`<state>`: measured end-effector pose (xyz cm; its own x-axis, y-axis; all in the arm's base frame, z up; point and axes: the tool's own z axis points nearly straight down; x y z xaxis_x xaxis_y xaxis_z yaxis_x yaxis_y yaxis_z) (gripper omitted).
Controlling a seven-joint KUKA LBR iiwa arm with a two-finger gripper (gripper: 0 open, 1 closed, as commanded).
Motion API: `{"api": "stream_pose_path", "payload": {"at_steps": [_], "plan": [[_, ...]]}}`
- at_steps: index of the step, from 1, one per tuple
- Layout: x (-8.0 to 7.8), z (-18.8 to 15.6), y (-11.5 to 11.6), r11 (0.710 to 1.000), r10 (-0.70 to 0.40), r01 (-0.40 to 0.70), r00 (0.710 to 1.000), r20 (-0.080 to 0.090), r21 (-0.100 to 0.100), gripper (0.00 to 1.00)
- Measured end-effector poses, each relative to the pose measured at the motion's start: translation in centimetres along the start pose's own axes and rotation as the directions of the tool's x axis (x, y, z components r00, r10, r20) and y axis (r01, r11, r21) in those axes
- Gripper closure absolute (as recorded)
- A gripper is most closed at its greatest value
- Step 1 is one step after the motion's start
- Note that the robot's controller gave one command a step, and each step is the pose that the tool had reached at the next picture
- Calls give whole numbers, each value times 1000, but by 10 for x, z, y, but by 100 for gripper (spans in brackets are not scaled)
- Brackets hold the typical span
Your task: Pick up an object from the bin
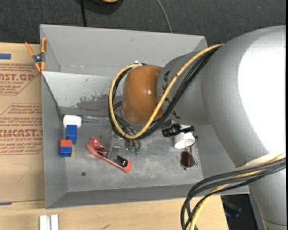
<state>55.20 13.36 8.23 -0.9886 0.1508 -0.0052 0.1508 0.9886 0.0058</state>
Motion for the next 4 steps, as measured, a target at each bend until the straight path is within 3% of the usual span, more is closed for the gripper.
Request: {"api": "stream_pose_path", "payload": {"at_steps": [1,2,3,4], "plan": [[0,0,0,1000,0,0,1000,0,0,0],[0,0,0,1000,0,0,1000,0,0,0],[9,13,10,986,-165,165,986,0,-1,100],[9,13,10,986,-165,165,986,0,-1,100]]}}
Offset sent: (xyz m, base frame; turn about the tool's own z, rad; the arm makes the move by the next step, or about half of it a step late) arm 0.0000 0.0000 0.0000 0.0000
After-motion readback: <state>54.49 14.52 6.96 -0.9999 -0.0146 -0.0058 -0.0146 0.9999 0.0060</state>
